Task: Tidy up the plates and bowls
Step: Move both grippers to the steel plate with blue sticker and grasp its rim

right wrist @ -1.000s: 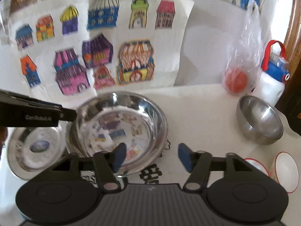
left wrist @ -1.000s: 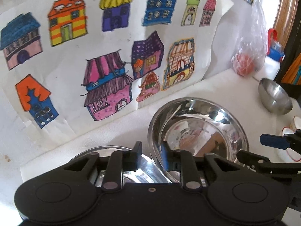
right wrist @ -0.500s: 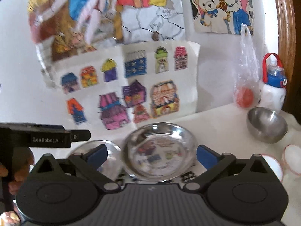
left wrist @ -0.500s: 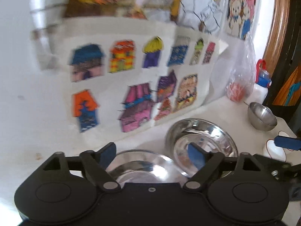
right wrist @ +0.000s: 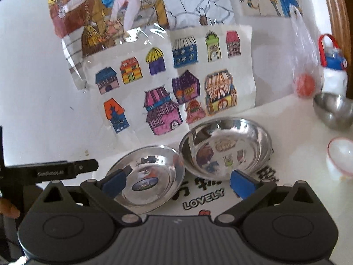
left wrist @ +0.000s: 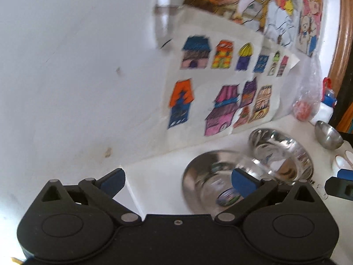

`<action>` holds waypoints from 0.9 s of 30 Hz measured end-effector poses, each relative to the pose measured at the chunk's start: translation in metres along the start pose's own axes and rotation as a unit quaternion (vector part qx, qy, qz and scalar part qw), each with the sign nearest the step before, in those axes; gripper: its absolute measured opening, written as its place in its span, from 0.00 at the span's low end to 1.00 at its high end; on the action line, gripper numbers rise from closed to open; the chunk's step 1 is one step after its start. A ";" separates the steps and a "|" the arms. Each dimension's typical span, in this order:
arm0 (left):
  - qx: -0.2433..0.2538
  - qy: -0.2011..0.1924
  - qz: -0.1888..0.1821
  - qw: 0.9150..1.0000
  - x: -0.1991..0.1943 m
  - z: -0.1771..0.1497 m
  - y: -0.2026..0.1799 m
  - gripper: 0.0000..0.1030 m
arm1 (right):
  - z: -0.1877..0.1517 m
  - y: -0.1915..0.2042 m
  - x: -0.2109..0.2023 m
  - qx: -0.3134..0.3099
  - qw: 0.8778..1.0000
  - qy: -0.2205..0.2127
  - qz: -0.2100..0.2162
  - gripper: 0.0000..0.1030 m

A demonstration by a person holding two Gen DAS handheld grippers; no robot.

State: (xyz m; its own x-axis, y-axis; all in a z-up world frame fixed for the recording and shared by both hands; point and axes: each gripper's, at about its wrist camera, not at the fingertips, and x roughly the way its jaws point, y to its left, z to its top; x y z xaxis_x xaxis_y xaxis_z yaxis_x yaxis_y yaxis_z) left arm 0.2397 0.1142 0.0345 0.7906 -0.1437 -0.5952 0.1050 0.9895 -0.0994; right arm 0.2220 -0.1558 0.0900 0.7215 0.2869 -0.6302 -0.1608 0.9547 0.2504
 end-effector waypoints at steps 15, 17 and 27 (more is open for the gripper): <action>0.004 0.012 -0.018 1.000 0.027 -0.029 0.016 0.99 | -0.033 -0.002 0.042 0.089 0.995 0.034 -0.001 0.95; 0.004 0.010 -0.022 1.000 0.028 -0.031 0.016 0.99 | -0.033 -0.001 0.042 0.090 0.996 0.028 -0.006 0.91; 0.023 0.005 -0.036 0.999 0.031 -0.034 0.013 0.96 | -0.033 0.004 0.048 0.083 0.996 0.022 -0.017 0.82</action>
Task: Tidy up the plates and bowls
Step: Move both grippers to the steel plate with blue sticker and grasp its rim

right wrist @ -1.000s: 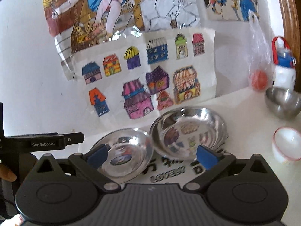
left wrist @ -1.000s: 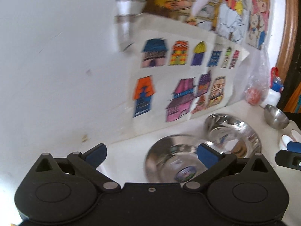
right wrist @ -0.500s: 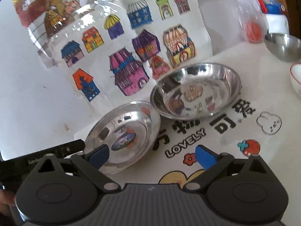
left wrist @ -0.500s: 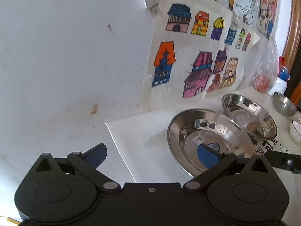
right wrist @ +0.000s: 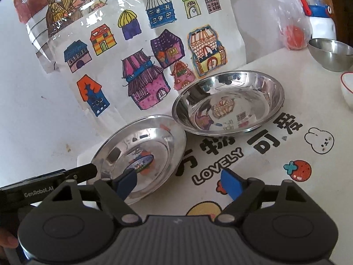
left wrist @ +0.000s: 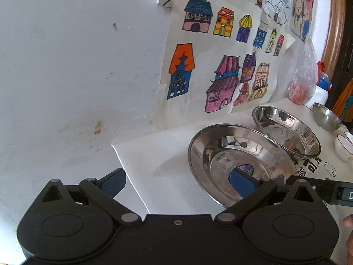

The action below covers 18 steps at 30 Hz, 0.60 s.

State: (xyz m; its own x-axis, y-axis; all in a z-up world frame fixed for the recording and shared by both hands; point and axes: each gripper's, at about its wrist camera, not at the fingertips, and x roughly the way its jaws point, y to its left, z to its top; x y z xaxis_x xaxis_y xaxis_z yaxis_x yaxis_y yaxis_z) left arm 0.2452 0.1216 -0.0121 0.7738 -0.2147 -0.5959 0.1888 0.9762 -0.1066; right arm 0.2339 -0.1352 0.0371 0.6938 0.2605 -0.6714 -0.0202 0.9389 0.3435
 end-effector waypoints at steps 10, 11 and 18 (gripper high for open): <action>-0.010 0.009 -0.018 1.000 0.005 0.003 -0.001 0.77 | 0.000 0.002 0.003 0.000 1.000 -0.003 0.004 0.58; -0.011 0.009 -0.018 1.000 0.005 0.004 -0.001 0.76 | 0.000 0.002 0.004 0.001 1.000 -0.003 0.006 0.56; -0.021 0.012 -0.023 0.999 0.006 0.002 0.000 0.49 | 0.000 0.001 0.004 0.008 1.000 0.003 0.020 0.39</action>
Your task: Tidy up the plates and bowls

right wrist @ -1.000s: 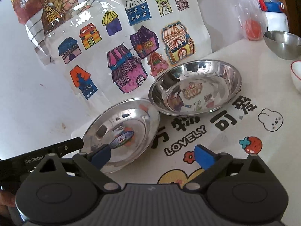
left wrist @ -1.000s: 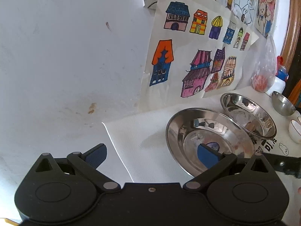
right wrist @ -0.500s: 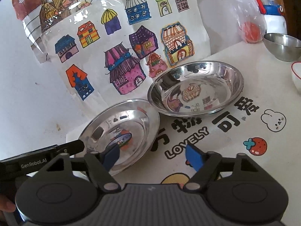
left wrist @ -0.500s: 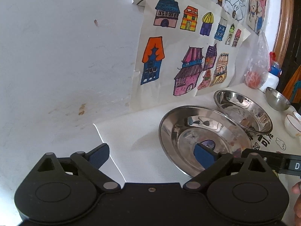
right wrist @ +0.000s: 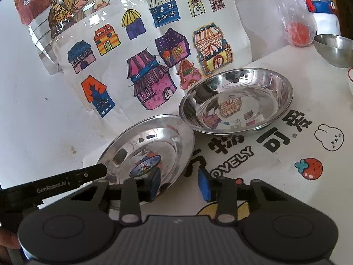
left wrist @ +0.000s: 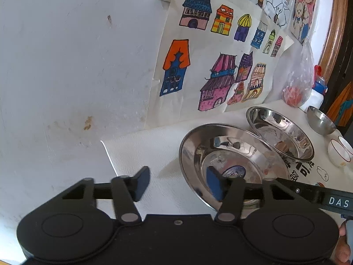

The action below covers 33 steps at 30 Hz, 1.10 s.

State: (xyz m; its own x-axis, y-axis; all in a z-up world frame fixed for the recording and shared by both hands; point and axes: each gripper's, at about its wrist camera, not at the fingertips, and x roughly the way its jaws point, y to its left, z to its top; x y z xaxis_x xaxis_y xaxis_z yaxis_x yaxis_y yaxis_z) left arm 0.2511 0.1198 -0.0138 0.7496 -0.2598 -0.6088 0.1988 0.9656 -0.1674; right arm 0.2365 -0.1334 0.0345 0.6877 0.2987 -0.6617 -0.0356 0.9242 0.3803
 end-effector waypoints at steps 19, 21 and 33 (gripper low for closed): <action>-0.025 0.010 -0.023 0.999 -0.002 0.001 -0.001 0.13 | -0.002 0.006 -0.004 -0.013 1.000 0.010 0.012 0.23; -0.025 0.012 -0.021 0.999 -0.005 0.000 -0.002 0.13 | -0.004 0.006 -0.007 -0.015 1.000 0.012 0.014 0.23; -0.016 0.016 -0.014 1.000 -0.030 -0.012 -0.011 0.13 | -0.018 0.001 -0.030 -0.022 0.999 0.008 0.025 0.23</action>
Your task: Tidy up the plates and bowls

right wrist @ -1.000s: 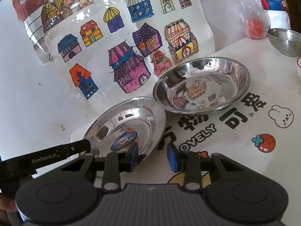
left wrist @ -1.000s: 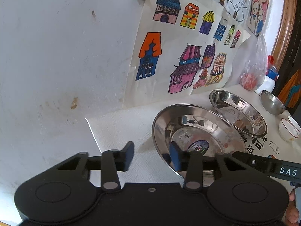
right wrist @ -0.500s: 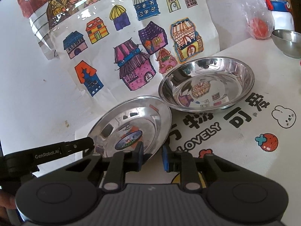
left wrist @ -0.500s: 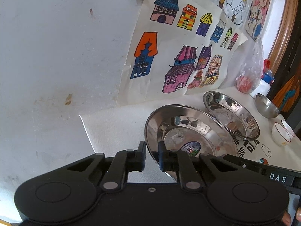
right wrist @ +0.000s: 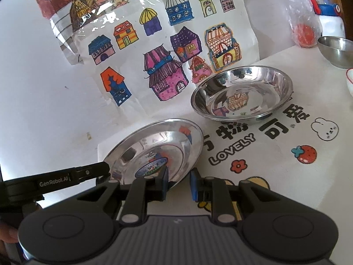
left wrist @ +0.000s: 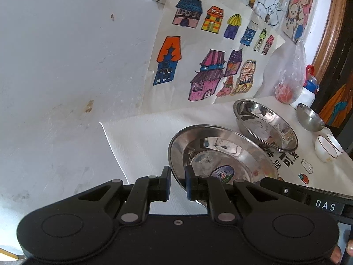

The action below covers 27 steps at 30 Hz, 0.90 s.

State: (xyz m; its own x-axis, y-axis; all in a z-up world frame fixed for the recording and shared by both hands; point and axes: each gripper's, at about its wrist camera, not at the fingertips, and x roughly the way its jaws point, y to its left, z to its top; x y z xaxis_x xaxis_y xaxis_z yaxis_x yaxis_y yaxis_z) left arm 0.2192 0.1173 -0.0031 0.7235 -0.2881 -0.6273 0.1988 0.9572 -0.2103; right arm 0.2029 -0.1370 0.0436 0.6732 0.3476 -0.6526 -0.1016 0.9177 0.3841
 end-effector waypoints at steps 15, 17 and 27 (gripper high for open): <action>0.021 0.001 -0.004 1.000 -0.025 -0.020 -0.035 0.14 | -0.020 -0.019 -0.042 -0.017 0.999 -0.035 -0.013 0.23; 0.027 -0.002 -0.007 1.000 -0.028 -0.021 -0.042 0.14 | -0.020 -0.022 -0.048 -0.018 0.999 -0.044 -0.016 0.23; 0.050 -0.021 -0.022 0.998 -0.026 -0.006 -0.079 0.14 | -0.004 -0.046 -0.063 -0.011 0.995 -0.088 -0.039 0.23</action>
State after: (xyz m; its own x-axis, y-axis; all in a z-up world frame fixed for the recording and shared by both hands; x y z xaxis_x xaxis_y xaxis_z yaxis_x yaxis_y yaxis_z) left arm 0.1808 0.0486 0.0257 0.7392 -0.3300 -0.5870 0.2940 0.9424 -0.1596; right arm 0.1623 -0.2006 0.0647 0.7976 0.2376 -0.5544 -0.0579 0.9451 0.3216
